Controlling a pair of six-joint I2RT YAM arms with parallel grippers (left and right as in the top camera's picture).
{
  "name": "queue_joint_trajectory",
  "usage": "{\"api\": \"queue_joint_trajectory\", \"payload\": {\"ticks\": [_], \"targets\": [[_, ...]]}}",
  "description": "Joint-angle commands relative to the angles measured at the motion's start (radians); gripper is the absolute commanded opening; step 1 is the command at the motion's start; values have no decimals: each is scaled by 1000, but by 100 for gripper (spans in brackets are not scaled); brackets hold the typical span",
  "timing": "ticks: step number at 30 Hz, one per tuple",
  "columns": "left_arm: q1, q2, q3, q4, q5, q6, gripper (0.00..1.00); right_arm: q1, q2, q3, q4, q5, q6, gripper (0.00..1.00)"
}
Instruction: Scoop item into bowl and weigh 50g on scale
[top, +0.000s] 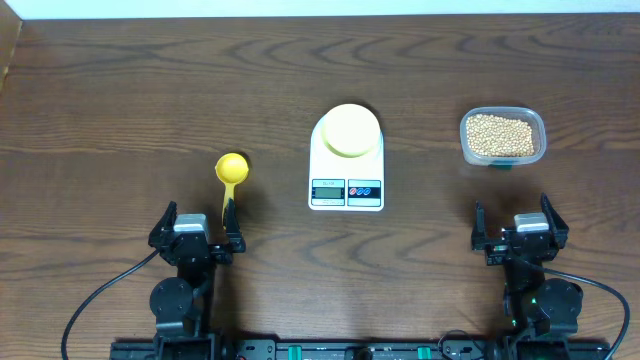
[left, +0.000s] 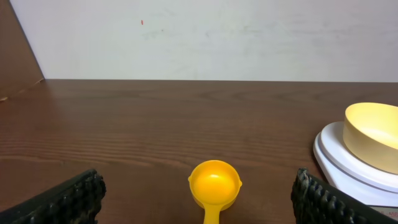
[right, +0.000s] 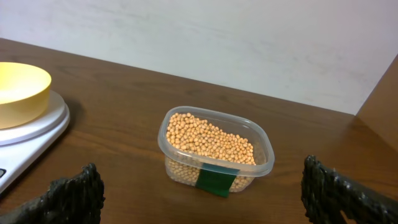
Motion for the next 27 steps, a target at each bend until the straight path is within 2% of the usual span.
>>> {"api": "queue_joint_trajectory", "payload": {"ticks": [1, 4, 9, 14, 20, 23, 27], "targets": [[-2, -5, -10, -43, 10, 7, 98, -9, -6, -2, -5, 9, -6, 99], [-3, -5, -10, -43, 17, 6, 98, -9, -6, -2, -5, 9, -5, 99], [-3, -5, -10, -23, 263, -218, 98, -9, -6, -2, -5, 9, -5, 99], [-3, -5, -10, -3, 349, -389, 98, -9, -6, -2, -5, 9, -6, 99], [-3, -5, 31, 229, 346, -425, 98, -9, -6, -2, -5, 9, -5, 99], [-2, -5, 76, 240, 320, -420, 98, -9, -6, -2, -5, 9, -6, 99], [-2, 41, 172, 232, 308, -350, 98, -9, -6, -2, -5, 9, -5, 99]]}}
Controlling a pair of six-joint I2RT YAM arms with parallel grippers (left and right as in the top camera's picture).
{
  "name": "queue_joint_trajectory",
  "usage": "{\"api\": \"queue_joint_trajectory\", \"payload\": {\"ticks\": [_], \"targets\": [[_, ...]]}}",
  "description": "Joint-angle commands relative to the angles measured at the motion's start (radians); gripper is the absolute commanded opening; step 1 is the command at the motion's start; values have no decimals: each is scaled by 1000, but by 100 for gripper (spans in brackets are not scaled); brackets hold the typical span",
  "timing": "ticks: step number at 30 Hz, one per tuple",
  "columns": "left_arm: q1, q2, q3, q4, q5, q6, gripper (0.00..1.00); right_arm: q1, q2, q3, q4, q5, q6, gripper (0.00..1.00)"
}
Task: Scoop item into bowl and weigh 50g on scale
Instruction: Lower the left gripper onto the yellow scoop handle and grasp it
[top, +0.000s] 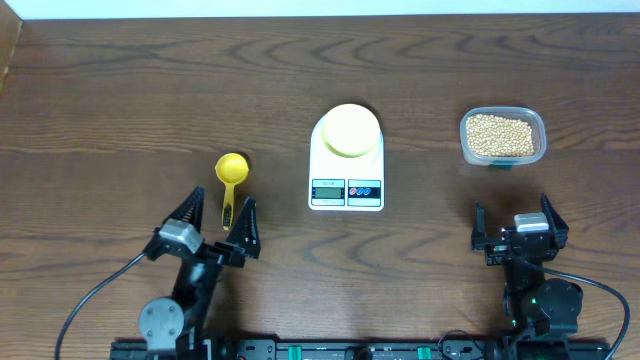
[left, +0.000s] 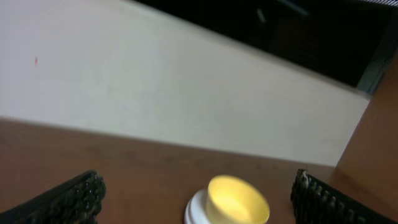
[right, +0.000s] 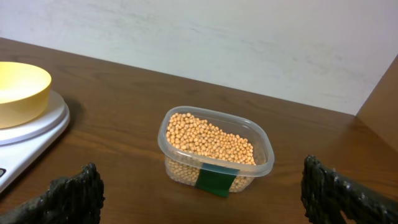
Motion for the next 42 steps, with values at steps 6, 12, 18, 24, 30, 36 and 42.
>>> {"api": "queue_joint_trajectory", "payload": {"ticks": [6, 12, 18, 24, 30, 36, 42], "targets": [[-2, 249, 401, -300, -24, 53, 98, -9, -6, -2, -5, 9, -5, 99], [-2, 618, 812, -821, -24, 134, 98, -9, -6, -2, -5, 9, -5, 99], [-2, 898, 988, -1058, -20, 136, 98, -9, -6, -2, -5, 9, -5, 99], [27, 1099, 988, -1060, -116, 137, 98, -9, -6, -2, -5, 9, -5, 99], [90, 1255, 982, -1062, -165, 250, 98, -9, -6, -2, -5, 9, -5, 99], [107, 1444, 966, -1062, -12, 395, 99, -9, -6, -2, -5, 9, -5, 99], [108, 1581, 966, -1046, 7, 494, 99, -9, -6, -2, -5, 9, -5, 99]]}}
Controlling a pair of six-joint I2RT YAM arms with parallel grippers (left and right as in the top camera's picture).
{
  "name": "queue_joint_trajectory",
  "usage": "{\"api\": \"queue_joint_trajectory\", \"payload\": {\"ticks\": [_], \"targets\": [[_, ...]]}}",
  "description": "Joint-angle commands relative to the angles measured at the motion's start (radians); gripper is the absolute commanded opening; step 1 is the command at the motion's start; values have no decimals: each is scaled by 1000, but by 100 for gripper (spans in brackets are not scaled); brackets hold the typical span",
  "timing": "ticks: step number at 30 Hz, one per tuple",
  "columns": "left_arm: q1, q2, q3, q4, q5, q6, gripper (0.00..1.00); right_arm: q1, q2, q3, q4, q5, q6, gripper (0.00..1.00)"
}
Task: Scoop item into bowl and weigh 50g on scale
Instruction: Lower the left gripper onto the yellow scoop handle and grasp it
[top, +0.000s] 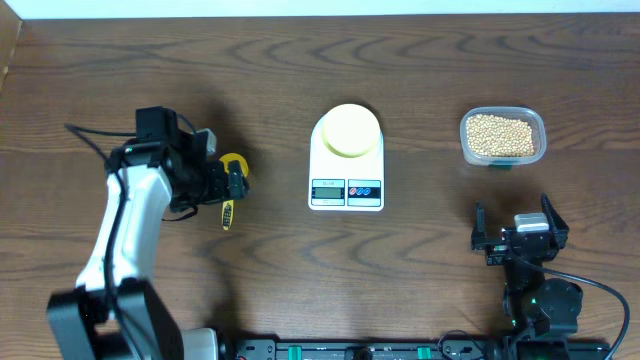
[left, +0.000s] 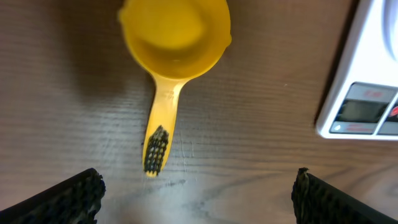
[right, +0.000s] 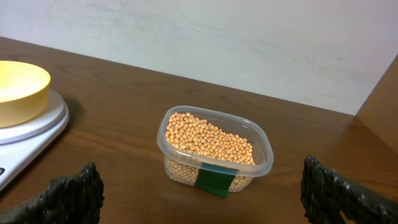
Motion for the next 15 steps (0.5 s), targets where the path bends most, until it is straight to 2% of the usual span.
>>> {"api": "queue_joint_trajectory", "payload": {"ticks": [1, 11, 15], "targets": [[5, 66, -8, 12, 39, 108, 98, -9, -6, -2, -5, 8, -5, 99], [60, 198, -8, 72, 23, 112, 99, -9, -6, -2, -5, 8, -5, 99], [60, 235, -8, 82, 93, 156, 100, -9, -6, -2, -5, 8, -5, 99]]}}
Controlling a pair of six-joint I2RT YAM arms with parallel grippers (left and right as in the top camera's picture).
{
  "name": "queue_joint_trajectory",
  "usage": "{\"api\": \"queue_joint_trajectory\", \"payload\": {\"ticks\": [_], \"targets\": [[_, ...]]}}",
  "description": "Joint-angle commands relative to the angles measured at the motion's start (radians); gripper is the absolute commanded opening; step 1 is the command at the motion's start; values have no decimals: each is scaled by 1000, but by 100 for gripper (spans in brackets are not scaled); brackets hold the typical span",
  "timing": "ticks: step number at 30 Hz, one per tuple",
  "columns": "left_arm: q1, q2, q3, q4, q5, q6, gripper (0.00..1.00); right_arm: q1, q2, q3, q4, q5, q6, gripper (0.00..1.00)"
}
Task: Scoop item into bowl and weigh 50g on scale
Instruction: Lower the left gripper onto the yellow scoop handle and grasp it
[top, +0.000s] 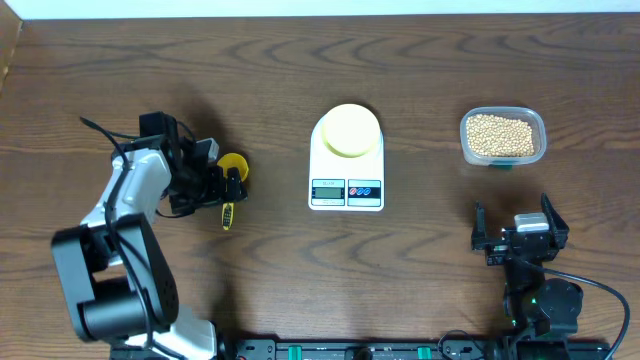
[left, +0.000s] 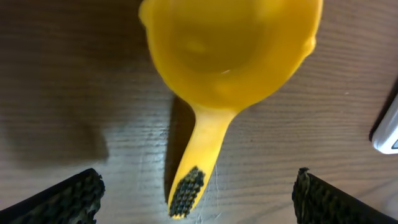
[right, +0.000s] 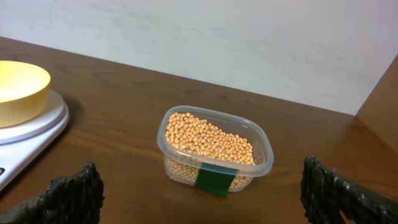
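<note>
A yellow scoop (top: 232, 168) lies on the table left of the scale, cup away from me, handle (left: 200, 158) pointing toward the front edge. My left gripper (top: 222, 190) points down over it, open, and its fingertips (left: 68, 199) straddle the handle's dark-gripped end without touching. The white scale (top: 346, 160) carries a yellow bowl (top: 350, 130). At the right stands a clear tub of beans (top: 502, 137), seen ahead as the tub (right: 214, 146) in the right wrist view. My right gripper (top: 512, 240) rests open near the front edge.
The scale's corner (left: 388, 127) shows at the right edge of the left wrist view. The bowl (right: 18, 90) and scale (right: 34, 127) sit to the left in the right wrist view. A pale wall runs behind the table.
My left gripper has come lower over the scoop, which now fills more of the left wrist view, its handle end between the open fingers. The right arm has not moved.
Both grippers rested open near the front edge, the left just behind the scoop. Then the left was raised and faced the far wall. Then it pointed down over the scoop from above, and now it is closer around the handle.
</note>
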Motion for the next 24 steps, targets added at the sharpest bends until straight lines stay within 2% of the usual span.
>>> {"api": "queue_joint_trajectory", "payload": {"ticks": [1, 4, 8, 16, 18, 21, 24], "targets": [[0, 31, -8, 14, 66, 47, 100, -9, -6, -2, -5, 8, -5, 99], [0, 49, -8, 21, 69, 47, 96, -9, -6, -2, -5, 8, -5, 99], [0, 64, -8, 21, 69, 47, 82, -9, -6, -2, -5, 8, -5, 99], [-1, 95, -10, 20, 97, 47, 81, -9, -6, -2, -5, 8, -5, 99], [-1, 103, -10, 22, 100, 47, 79, -9, -6, -2, -5, 8, -5, 99], [0, 109, -10, 27, 100, 47, 68, -9, -6, -2, -5, 8, -5, 99], [0, 109, -10, 35, 100, 47, 68, -9, -6, -2, -5, 8, -5, 99]]}}
